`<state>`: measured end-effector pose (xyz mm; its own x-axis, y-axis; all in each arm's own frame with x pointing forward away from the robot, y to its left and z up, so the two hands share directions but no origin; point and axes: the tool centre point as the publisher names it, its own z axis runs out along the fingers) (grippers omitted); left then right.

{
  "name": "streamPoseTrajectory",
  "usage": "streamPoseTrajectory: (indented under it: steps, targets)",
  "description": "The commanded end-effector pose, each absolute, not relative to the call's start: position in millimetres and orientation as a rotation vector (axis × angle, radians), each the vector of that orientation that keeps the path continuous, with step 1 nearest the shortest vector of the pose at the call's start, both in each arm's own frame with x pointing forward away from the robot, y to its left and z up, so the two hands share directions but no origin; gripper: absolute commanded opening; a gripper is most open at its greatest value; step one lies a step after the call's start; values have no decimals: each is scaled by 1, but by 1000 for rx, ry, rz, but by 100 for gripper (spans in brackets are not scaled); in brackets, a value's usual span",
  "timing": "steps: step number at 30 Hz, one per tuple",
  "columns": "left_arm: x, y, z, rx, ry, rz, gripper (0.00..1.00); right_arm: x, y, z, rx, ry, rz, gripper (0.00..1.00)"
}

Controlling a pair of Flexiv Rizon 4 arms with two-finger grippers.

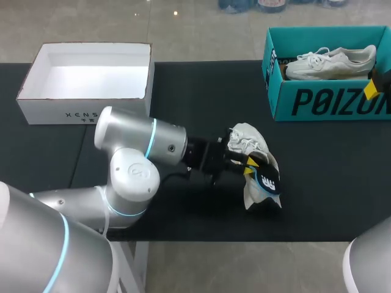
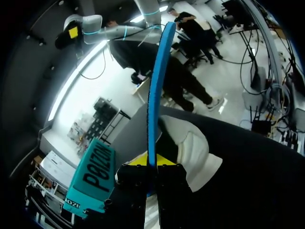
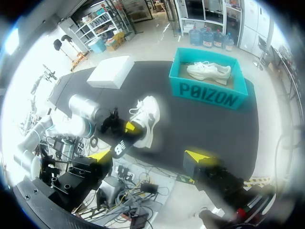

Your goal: Take the shoe out of the shoebox, open the shoe tongue, remove and reinsert the insole, then place the shoe into the shoebox

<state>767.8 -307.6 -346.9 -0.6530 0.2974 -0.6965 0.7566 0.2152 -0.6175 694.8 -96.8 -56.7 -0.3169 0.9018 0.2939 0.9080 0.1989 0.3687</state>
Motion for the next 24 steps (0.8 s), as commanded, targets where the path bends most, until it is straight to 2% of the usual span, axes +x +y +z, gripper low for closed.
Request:
streamPoseTrajectory:
  steps: [1, 4, 5, 7, 8, 9, 11, 19, 24]
  targets:
    - [774, -317, -352, 980, 2074, -1427, 0, 697, -96, -56, -1829, -2421, -752, 100]
    - [771, -322, -356, 969, 2082, -1439, 0, 697, -96, -56, -1829, -2421, -752, 100]
    - [769, -322, -356, 963, 2085, -1443, 12, 697, -96, -56, -1829, -2421, -752, 100]
    - [765, -320, -356, 952, 2084, -1452, 53, 697, -96, -56, -1829, -2421, -752, 100]
    - [764, -318, -354, 950, 2085, -1452, 65, 697, -96, -56, -1829, -2421, -752, 100]
    - [763, -317, -353, 949, 2086, -1451, 71, 697, -96, -56, -1829, -2421, -752, 100]
    - [761, -312, -348, 941, 2088, -1445, 69, 697, -96, -56, -1829, -2421, -752, 100]
    - [755, -300, -328, 933, 2072, -1417, 45, 697, -96, -56, -1829, -2421, -752, 100]
    - [748, -303, -327, 942, 2075, -1414, 41, 697, -96, -56, -1829, -2421, -752, 100]
